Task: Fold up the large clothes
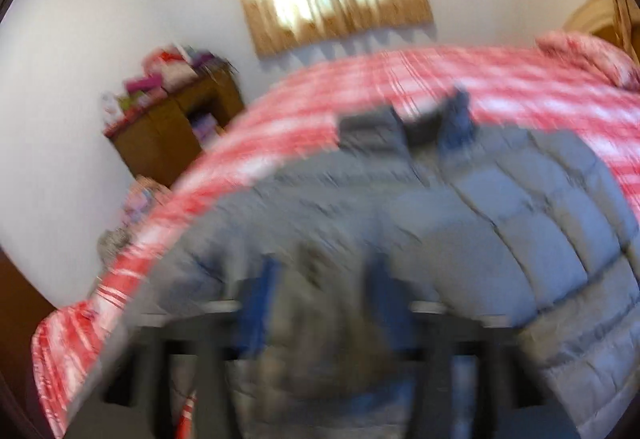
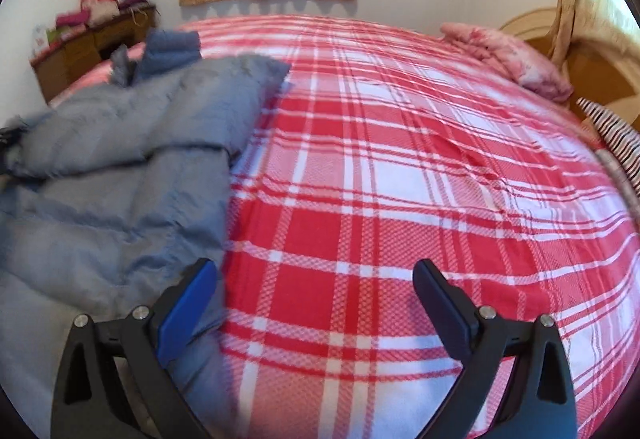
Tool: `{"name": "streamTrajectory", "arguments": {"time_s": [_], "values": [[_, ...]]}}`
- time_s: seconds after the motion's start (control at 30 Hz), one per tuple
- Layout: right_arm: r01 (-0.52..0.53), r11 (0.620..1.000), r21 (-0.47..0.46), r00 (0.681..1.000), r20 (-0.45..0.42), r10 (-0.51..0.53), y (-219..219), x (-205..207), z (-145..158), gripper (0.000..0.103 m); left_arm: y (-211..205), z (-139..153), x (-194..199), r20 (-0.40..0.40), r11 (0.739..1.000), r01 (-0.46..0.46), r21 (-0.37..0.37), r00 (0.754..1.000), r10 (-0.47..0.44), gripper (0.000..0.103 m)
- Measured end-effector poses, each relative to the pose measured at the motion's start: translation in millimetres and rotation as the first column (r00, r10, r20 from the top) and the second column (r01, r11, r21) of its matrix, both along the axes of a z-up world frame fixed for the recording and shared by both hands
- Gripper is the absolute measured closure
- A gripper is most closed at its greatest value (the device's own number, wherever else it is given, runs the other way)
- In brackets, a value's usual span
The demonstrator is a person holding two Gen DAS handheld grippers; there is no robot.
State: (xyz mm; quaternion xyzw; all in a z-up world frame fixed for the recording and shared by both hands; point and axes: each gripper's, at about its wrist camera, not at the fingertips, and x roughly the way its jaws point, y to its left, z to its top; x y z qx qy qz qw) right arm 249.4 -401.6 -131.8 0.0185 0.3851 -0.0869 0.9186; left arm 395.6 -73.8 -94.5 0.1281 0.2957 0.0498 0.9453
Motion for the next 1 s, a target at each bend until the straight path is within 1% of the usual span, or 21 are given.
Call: {"name": "streamTrajectory", "arguments": {"time_s": [0.03,0.07,0.1,0.13,0.17,0.2,0.27,0.33,0.37,0.4,0.43,0.5,0.53,0.57,0.6,0.63,0.7,0.77,0.83,1.0], "values": [[-0.008,1.0,0.0,1.0,0.008,0.008,-2.6,0.5,9.7,0.01,6.1,9.5,-4.0,0.057,1.0,-0.03,0.009,0.998,0.029,0.007],[-0.015,1.0,-0.004,1.0,0.015,0.015,-4.6,3.5,20.5,0.014,10.7,17.3,-6.4,0.101,0.999,-0.051,0.005,0.994,0.05,0.006],[-0.021,1.0,-0.003,1.0,0.019,0.021,-7.6,9.6,30.6,0.022,12.7,21.9,-6.2,0.12,0.998,-0.056,-0.003,0.991,0.056,0.006],[-0.027,1.0,0.004,1.0,0.017,0.027,-8.4,16.7,36.9,0.031,14.7,26.0,-4.2,0.128,0.998,-0.061,-0.015,0.99,0.062,0.006],[-0.031,0.999,0.016,0.999,0.017,0.03,-9.5,26.3,42.8,0.035,13.8,29.8,0.4,0.122,0.997,-0.074,-0.034,0.99,0.078,0.006],[-0.036,0.999,0.025,0.999,0.022,0.036,-9.2,38.8,49.3,0.043,12.3,31.6,4.8,0.112,0.996,-0.079,-0.052,0.99,0.085,0.006],[-0.032,0.999,0.03,0.999,0.042,0.031,-6.1,69.3,56.2,0.044,5.0,29.2,18.4,0.076,0.992,-0.07,-0.105,0.994,0.078,0.006],[-0.038,0.998,0.056,0.998,0.051,0.035,-0.2,94.2,53.1,0.045,-9.8,21.4,30.1,0.054,0.993,-0.056,-0.104,0.997,0.061,0.006],[-0.058,0.995,0.079,0.997,0.06,0.053,5.6,112.3,49.0,0.046,-19.4,12.8,38.6,0.05,0.995,-0.042,-0.09,0.998,0.047,0.006],[-0.068,0.994,0.091,0.996,0.069,0.061,10.4,122.0,45.1,0.049,-26.1,5.8,44.5,0.047,0.996,-0.034,-0.077,0.998,0.038,0.006],[-0.071,0.992,0.106,0.995,0.073,0.063,15.1,132.9,39.4,0.05,-32.3,-5.2,52.6,0.036,0.998,-0.034,-0.057,0.999,0.036,0.006],[-0.084,0.987,0.14,0.995,0.065,0.076,28.1,156.9,20.3,0.05,-41.1,-29.6,69.0,-0.019,0.999,-0.032,-0.028,0.999,0.031,0.006],[-0.088,0.985,0.149,0.995,0.053,0.081,33.3,164.7,12.2,0.05,-42.7,-40.4,76.4,-0.049,0.999,-0.044,-0.009,0.998,0.043,0.006],[-0.091,0.985,0.146,0.996,0.034,0.087,38.8,172.5,2.9,0.05,-41.0,-55.7,87.8,-0.095,0.998,-0.065,0.017,0.993,0.066,0.006],[-0.086,0.988,0.127,0.996,0.008,0.086,43.0,179.0,-8.2,0.05,-39.3,-65.5,94.2,-0.13,0.997,-0.074,0.024,0.989,0.077,0.006],[-0.084,0.99,0.117,0.996,-0.008,0.086,45.8,182.8,-15.1,0.05,-35.4,-72.5,98.7,-0.157,0.996,-0.082,0.014,0.984,0.084,0.006],[-0.095,0.988,0.124,0.994,-0.033,0.1,48.0,183.6,-34.8,0.05,-25.5,-81.6,104.6,-0.198,0.995,-0.087,-0.049,0.977,0.075,0.006],[-0.089,0.984,0.152,0.995,-0.028,0.095,42.6,181.4,-38.3,0.05,-20.3,-86.0,110.1,-0.222,0.992,-0.091,-0.088,0.973,0.07,0.005],[-0.086,0.983,0.161,0.995,-0.029,0.092,39.9,179.4,-39.7,0.05,-18.8,-88.7,112.8,-0.231,0.99,-0.101,-0.095,0.97,0.077,0.003],[-0.085,0.987,0.135,0.995,-0.034,0.09,42.6,176.1,-40.3,0.05,-17.0,-90.8,119.4,-0.237,0.988,-0.117,-0.1,0.967,0.09,0.001]]}}
